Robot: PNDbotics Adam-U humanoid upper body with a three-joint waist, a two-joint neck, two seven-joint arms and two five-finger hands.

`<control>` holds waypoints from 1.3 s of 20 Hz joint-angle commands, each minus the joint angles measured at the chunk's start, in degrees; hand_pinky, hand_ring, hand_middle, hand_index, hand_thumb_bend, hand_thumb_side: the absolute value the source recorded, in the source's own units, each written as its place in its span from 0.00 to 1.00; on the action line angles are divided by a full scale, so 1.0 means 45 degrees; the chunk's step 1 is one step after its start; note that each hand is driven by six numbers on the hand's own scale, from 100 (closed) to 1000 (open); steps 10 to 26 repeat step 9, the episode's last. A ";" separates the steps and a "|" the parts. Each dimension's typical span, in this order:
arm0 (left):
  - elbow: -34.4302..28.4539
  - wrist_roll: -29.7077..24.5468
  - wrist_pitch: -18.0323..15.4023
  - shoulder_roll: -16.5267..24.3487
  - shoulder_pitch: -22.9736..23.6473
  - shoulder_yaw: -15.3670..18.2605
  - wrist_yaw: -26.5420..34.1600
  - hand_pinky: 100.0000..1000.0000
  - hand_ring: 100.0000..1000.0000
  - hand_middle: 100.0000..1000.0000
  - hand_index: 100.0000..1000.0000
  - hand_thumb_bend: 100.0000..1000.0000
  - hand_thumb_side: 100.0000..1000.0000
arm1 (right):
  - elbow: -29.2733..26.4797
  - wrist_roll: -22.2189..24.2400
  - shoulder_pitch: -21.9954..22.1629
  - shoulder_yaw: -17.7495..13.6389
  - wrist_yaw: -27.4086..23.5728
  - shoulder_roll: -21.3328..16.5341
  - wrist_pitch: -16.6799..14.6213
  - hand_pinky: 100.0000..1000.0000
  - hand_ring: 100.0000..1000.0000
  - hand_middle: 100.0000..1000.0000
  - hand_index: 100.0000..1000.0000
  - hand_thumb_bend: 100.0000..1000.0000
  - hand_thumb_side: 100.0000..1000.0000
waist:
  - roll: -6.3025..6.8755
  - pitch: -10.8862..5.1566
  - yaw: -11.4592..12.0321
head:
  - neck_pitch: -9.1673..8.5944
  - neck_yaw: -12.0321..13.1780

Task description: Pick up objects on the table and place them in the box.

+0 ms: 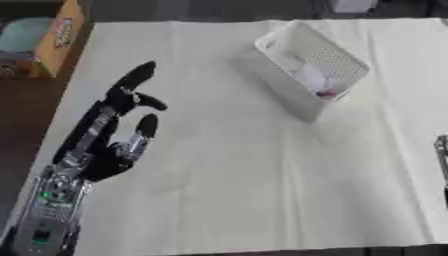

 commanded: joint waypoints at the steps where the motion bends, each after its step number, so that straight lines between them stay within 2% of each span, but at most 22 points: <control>1: -0.0323 0.0088 -0.0138 0.0057 -0.0027 0.0078 0.0006 0.72 0.65 1.00 1.00 0.00 0.70 | -0.0304 -0.0009 -0.0098 -0.0046 0.0030 -0.0116 -0.0066 0.41 0.48 0.61 0.72 0.00 0.87 | 0.0025 -0.0152 -0.0053 | -0.0142 -0.0214; 9: -0.0334 0.0105 -0.0343 -0.0058 -0.0314 0.0007 0.0546 0.75 0.73 1.00 1.00 0.00 0.70 | -0.0309 0.0025 -0.0087 0.0015 -0.0030 -0.0094 -0.0122 0.41 0.48 0.61 0.72 0.00 0.87 | 0.0021 -0.0171 -0.0184 | -0.0171 -0.0269; 26: -0.0334 0.0105 -0.0343 -0.0058 -0.0314 0.0007 0.0546 0.75 0.73 1.00 1.00 0.00 0.70 | -0.0309 0.0025 -0.0087 0.0015 -0.0030 -0.0094 -0.0122 0.41 0.48 0.61 0.72 0.00 0.87 | 0.0021 -0.0171 -0.0184 | -0.0171 -0.0269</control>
